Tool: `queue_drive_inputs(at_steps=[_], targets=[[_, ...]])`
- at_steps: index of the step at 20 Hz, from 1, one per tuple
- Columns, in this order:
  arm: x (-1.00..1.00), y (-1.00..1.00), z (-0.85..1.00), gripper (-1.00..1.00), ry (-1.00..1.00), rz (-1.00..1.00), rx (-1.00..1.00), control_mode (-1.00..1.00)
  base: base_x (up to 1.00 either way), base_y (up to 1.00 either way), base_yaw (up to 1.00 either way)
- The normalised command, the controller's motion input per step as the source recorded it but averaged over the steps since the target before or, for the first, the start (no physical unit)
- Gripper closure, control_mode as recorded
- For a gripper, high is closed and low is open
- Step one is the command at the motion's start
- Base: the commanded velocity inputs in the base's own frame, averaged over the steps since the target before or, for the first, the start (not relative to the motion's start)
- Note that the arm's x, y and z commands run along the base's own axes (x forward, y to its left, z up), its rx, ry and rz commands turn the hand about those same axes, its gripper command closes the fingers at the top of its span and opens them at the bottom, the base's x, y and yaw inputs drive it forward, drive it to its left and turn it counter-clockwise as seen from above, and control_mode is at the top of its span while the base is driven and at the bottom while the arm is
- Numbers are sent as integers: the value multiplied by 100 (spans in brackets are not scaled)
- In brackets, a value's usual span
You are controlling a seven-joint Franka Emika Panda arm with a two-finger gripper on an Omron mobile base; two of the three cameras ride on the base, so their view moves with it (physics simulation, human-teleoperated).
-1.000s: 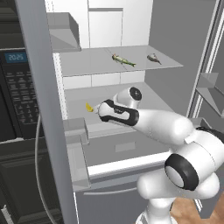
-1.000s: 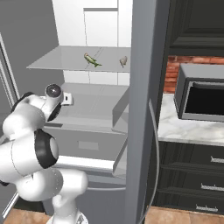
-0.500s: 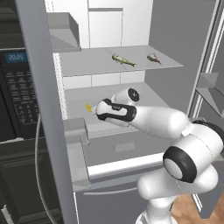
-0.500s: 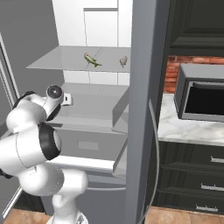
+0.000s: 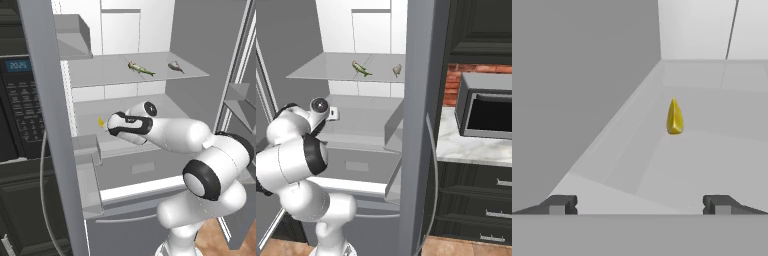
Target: Gather the lemon wedge and tomato from the fridge and place them on a tray on the dining counter. Then gather the fishs from the fridge and place them on the other tray.
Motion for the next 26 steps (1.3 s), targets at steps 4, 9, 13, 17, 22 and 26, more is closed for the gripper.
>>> queue_drive_inputs(at_steps=[4,9,13,17,22,26], targets=[[9,0,0,-100,0,1,0,-100,0,0,0],[10,0,0,-100,0,0,0,-100,0,0,0],[10,0,-1,-100,0,0,0,-100,0,0,0],[14,0,0,-100,0,0,0,-100,0,0,0],[6,0,-11,-100,1,0,0,-100,0,0,0],[1,0,-17,-100,2,0,0,-100,0,0,0]])
